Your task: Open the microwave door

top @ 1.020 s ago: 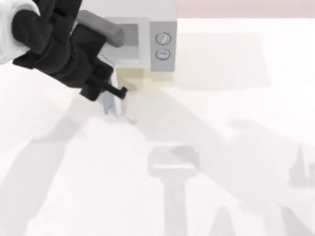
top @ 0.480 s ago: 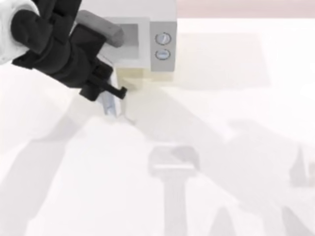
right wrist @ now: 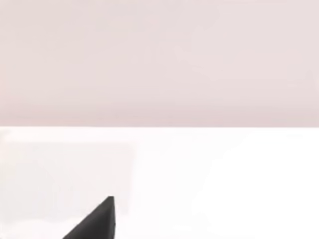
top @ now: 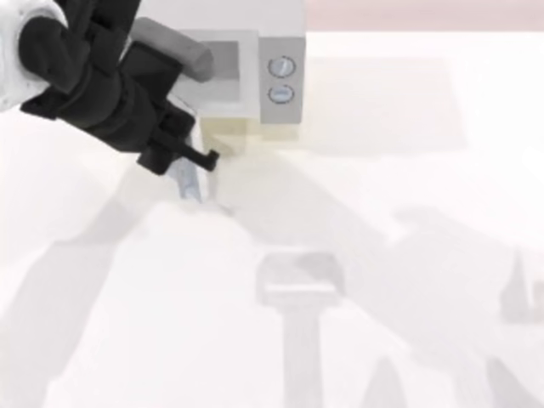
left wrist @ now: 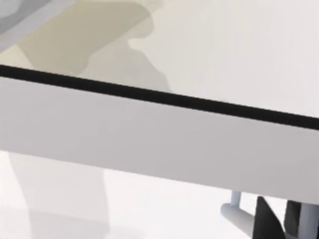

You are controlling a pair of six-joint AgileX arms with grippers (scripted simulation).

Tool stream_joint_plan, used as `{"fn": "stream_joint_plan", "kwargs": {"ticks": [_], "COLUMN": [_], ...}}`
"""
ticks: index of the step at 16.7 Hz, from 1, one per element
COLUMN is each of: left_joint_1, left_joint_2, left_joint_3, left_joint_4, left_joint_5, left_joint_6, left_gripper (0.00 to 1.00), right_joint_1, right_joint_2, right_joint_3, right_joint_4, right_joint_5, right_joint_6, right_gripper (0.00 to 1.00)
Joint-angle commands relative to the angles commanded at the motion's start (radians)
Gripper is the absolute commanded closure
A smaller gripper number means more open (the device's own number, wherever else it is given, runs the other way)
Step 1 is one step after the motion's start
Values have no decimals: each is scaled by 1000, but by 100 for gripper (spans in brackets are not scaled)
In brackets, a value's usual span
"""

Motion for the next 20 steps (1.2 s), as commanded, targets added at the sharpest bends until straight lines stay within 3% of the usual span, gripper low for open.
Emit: {"fn": "stream_joint_plan", "kwargs": {"ticks": [11, 20], "left_joint_1": [73, 75], "left_joint_2": [-39, -43], "left_joint_3": [-41, -40], "left_joint_4": [-36, -36], "left_joint_5": [94, 97], "left_joint_6": [177, 181], "left_gripper": [100, 100], "right_joint_1": [0, 0], "right_joint_2": [0, 0], "right_joint_3": [0, 0], "right_joint_4": [0, 0], "right_joint_5": [0, 0], "right_joint_6": [0, 0], "right_gripper": [0, 0]}}
